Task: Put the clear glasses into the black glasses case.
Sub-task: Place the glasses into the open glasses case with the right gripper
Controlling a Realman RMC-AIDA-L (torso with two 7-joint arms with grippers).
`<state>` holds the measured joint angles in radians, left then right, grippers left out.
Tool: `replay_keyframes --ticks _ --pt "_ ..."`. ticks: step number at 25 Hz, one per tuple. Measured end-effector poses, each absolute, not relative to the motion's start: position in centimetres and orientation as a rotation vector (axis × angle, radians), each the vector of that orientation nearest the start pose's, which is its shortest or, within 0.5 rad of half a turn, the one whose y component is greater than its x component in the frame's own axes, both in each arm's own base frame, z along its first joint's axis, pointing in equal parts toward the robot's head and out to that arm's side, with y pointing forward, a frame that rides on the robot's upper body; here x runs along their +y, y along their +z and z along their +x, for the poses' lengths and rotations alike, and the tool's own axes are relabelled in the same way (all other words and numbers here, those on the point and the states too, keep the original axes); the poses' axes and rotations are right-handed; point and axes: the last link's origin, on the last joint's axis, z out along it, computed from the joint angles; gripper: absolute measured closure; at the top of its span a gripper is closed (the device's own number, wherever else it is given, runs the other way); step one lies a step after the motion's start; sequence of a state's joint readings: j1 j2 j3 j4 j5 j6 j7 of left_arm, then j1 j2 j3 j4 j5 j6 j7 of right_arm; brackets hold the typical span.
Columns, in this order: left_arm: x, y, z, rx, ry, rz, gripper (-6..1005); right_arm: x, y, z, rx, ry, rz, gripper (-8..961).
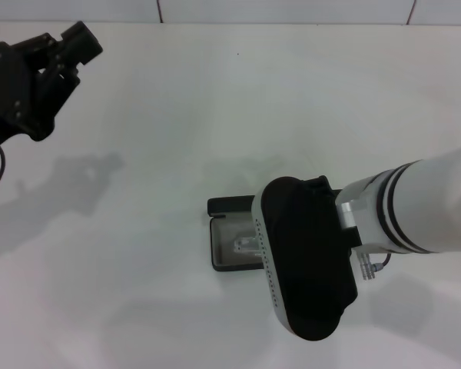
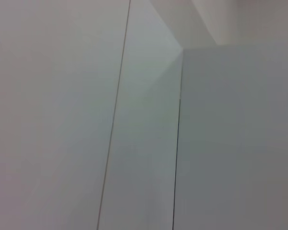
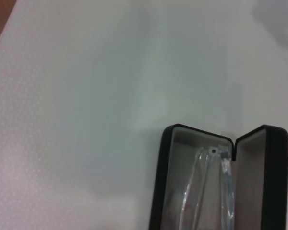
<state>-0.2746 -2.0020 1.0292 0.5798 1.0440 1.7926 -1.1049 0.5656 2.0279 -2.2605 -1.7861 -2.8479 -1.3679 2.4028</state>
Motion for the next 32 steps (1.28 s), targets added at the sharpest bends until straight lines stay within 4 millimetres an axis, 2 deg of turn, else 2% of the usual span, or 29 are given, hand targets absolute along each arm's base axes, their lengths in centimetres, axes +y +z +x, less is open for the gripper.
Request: replay_keyframes --ticks 15,32 --pt "27.7 6.4 -26.1 -0.297 -1.458 -2.198 933 26.8 -9.7 9.0 -0.701 -0.732 -2.624 803" --pt "27.5 6.3 -26.3 -0.303 -1.456 -2.196 933 27.2 -10.1 9.3 -0.687 -0.710 -2.619 800"
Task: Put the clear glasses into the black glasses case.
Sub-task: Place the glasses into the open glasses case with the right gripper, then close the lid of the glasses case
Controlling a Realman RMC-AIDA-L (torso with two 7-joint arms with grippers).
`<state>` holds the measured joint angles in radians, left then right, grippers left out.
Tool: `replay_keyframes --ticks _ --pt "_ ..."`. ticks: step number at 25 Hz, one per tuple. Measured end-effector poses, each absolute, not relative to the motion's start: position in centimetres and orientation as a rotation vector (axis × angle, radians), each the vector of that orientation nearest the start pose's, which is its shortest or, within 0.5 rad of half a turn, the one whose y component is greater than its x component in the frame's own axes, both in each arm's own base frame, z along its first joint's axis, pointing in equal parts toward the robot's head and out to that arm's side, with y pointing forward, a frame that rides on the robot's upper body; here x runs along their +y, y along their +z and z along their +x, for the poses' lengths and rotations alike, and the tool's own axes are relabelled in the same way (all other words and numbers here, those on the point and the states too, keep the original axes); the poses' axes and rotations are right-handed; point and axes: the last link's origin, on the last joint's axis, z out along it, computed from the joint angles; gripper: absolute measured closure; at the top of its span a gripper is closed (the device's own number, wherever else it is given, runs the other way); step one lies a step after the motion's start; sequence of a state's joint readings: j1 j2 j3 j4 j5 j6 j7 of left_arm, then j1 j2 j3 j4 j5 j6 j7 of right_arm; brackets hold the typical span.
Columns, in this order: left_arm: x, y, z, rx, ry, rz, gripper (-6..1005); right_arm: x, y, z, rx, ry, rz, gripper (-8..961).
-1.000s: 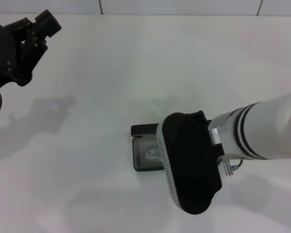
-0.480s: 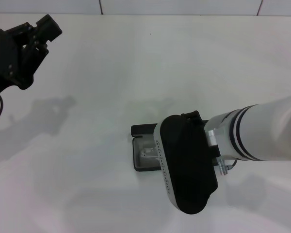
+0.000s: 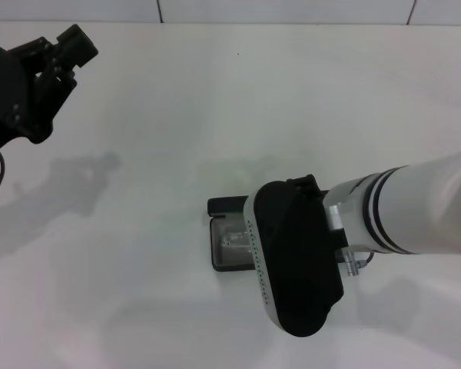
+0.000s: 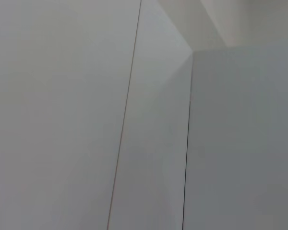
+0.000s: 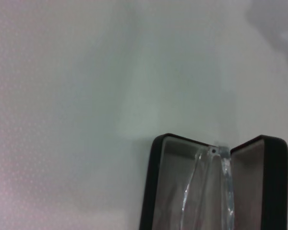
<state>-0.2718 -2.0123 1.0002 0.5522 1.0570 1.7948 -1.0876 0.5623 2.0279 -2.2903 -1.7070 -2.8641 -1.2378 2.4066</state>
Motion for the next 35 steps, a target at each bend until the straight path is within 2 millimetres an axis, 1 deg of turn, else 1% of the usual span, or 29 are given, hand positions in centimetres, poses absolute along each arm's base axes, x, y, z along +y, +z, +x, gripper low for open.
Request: replay_keyframes --ticks 26,31,35 --pt "27.0 6.2 -26.4 -0.305 -1.476 -2.176 935 26.8 -9.9 9.5 -0.661 -0.709 -2.623 788" --pt "26.8 6.2 -26.5 -0.308 -1.475 -2.174 933 26.3 -9.7 9.0 -0.659 -0.663 -2.632 788" --pt "26.7 6.4 -26.5 -0.302 -1.482 -2.173 934 25.4 -9.1 8.2 -0.648 -0.615 -2.651 788"
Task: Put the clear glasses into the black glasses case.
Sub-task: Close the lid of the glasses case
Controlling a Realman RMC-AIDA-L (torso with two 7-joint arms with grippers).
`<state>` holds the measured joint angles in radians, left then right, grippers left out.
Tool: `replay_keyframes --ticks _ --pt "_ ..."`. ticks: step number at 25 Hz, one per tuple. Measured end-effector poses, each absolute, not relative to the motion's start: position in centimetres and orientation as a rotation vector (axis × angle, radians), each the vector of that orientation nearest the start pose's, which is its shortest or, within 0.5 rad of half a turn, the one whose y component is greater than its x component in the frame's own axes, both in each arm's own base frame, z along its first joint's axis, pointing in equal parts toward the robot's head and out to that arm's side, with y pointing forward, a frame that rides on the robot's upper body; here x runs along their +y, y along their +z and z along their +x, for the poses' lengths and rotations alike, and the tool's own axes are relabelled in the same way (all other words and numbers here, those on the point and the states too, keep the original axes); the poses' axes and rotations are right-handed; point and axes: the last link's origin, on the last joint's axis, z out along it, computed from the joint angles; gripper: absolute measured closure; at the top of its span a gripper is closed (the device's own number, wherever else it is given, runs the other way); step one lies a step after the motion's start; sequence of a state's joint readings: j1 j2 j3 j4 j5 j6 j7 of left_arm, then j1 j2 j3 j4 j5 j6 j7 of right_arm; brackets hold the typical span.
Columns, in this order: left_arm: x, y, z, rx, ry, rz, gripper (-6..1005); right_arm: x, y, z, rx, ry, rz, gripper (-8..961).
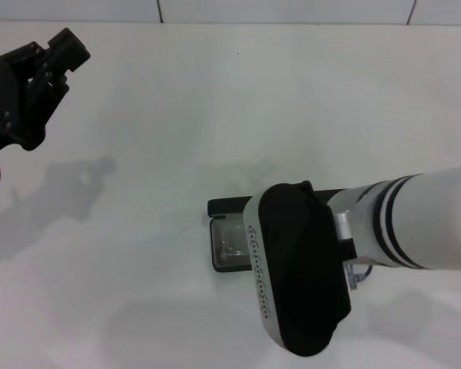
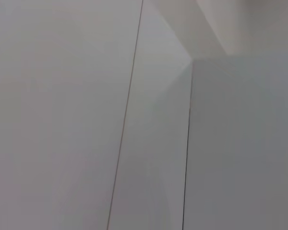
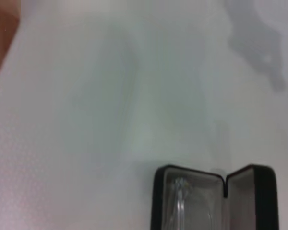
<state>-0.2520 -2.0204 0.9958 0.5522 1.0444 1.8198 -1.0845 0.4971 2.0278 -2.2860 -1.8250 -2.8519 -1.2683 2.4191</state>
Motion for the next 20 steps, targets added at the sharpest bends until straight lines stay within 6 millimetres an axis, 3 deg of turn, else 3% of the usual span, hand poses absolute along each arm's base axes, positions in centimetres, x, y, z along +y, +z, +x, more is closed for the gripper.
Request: replay_keyframes --ticks 8,15,20 --pt "26.3 6.7 -26.8 -0.302 -1.487 -2.162 935 24.1 -6.8 6.9 -0.556 -0.451 -2.733 788" --pt "25.9 6.7 -26.7 -0.295 -1.502 -2.175 933 24.3 -3.5 6.9 -0.417 -0.310 -2.823 789" --pt "25.8 6.5 -26.7 -0.293 -1.500 -2.195 933 24.5 -0.3 7.2 -0.290 -0.088 -2.935 789"
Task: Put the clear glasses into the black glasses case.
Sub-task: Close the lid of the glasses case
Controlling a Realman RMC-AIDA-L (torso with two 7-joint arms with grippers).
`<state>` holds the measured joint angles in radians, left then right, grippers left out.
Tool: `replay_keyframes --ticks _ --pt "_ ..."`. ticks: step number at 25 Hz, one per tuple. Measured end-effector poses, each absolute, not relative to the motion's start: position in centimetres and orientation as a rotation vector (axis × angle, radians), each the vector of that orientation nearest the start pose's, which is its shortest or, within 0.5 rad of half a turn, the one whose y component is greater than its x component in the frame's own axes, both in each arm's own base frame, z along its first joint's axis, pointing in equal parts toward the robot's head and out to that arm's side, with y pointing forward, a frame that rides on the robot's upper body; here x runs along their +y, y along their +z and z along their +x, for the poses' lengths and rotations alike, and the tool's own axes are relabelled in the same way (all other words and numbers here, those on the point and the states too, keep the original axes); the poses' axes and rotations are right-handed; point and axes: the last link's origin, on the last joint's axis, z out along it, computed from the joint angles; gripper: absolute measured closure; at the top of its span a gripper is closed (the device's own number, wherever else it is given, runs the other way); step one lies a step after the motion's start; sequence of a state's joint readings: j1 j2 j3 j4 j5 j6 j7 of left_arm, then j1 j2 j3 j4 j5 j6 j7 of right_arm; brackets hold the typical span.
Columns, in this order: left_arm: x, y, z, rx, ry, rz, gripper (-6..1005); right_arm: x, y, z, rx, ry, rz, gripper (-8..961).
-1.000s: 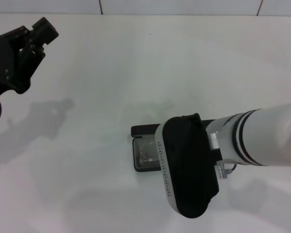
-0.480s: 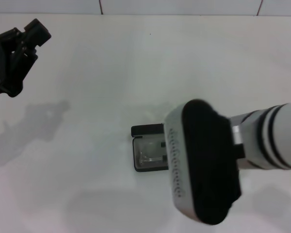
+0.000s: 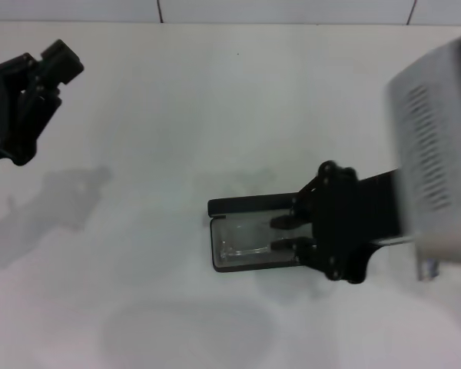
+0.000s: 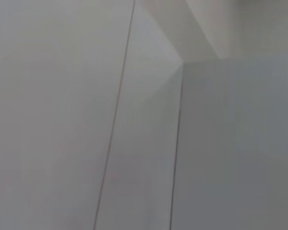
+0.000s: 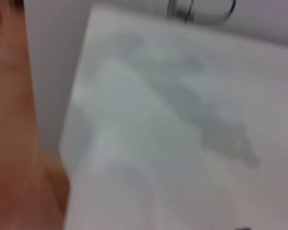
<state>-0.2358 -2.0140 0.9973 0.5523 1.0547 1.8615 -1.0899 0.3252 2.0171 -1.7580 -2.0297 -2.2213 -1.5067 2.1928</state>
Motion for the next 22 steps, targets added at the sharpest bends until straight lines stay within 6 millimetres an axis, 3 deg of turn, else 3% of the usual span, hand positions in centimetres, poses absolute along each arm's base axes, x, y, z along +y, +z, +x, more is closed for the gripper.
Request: replay_keyframes --ticks 1,2,6,10,15,16,22 --pt "25.8 6.4 -26.6 -0.292 -1.499 -2.204 933 24.5 1.5 7.5 -0.245 0.032 -2.967 789" --pt "25.9 6.3 -26.5 -0.290 -1.499 -2.216 933 24.5 1.5 7.5 -0.245 0.032 -2.967 789" --pt "25.9 5.9 -26.1 -0.279 -1.500 -2.248 933 24.9 6.1 9.4 -0.132 0.296 -2.971 789" --pt "26.3 5.2 -25.3 -0.255 -1.512 -2.290 932 25.7 9.9 13.4 -0.001 0.666 -2.898 789" --pt "28.0 4.1 -23.2 -0.232 -1.514 -2.426 932 26.8 12.9 20.0 0.211 0.885 -2.694 789" --pt "28.5 3.9 -22.7 -0.234 -1.509 -2.453 932 26.8 12.9 20.0 0.211 0.885 -2.694 789" --pt "31.2 2.2 -20.5 -0.270 -1.428 -2.560 932 25.3 14.8 24.6 0.327 0.999 -2.526 789"
